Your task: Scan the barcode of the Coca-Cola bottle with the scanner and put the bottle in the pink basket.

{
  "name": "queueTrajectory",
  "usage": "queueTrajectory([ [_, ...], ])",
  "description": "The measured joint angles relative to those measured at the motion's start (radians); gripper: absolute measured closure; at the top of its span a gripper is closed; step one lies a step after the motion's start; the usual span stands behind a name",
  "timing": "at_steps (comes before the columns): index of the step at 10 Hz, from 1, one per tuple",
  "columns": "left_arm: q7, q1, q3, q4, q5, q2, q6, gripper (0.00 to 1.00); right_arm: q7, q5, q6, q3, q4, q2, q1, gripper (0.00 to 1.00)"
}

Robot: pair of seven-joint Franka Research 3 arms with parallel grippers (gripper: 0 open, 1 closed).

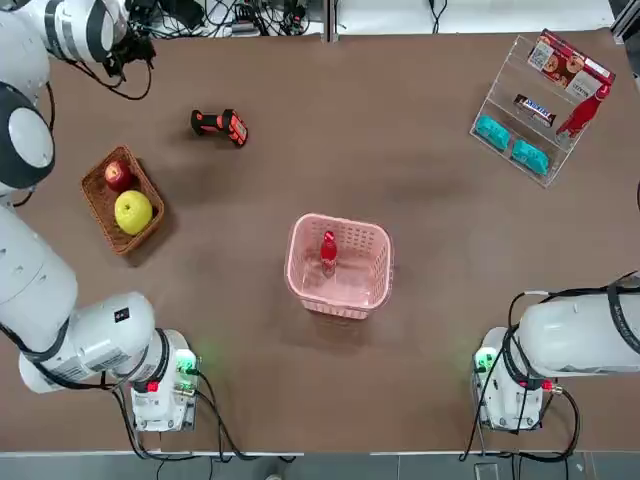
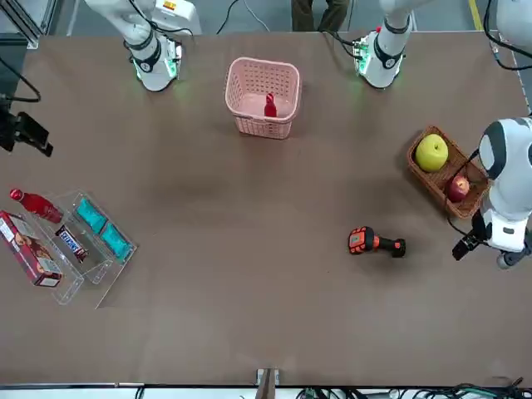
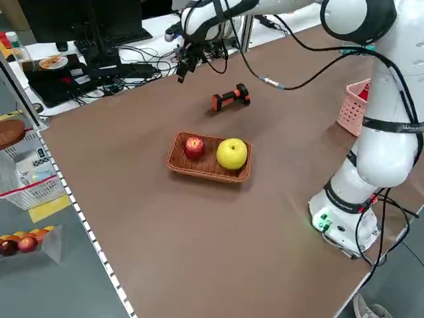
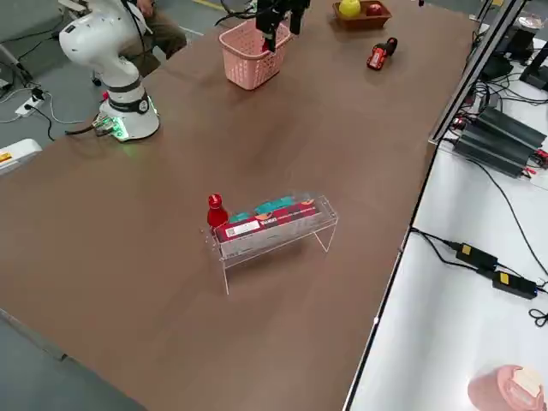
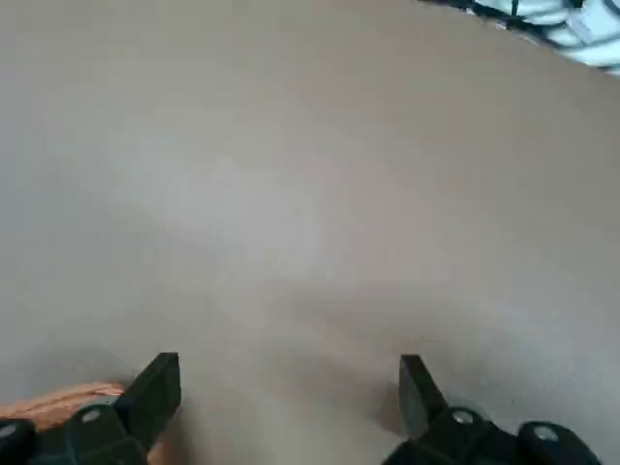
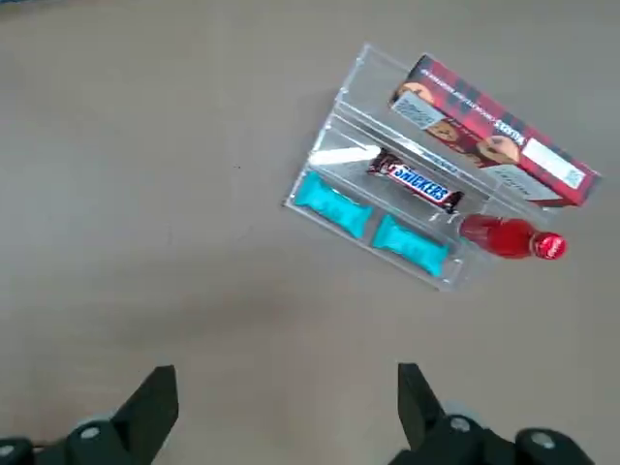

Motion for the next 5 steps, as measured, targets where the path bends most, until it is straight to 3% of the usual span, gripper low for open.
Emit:
queueTrajectory([
  [3,0.343,0.011,0.054,0.142,-0.001,-0.028,-0.256,0.0,-0.001,0.0,-0.034,-0.006,0.038,0.0,0.0,0.0],
  [5,0.382,0.012,0.034,0.263,-0.009,-0.046,-0.479,0.0,-0.001,0.0,-0.038,-0.009,0.054,-0.001,-0.002,0.0],
])
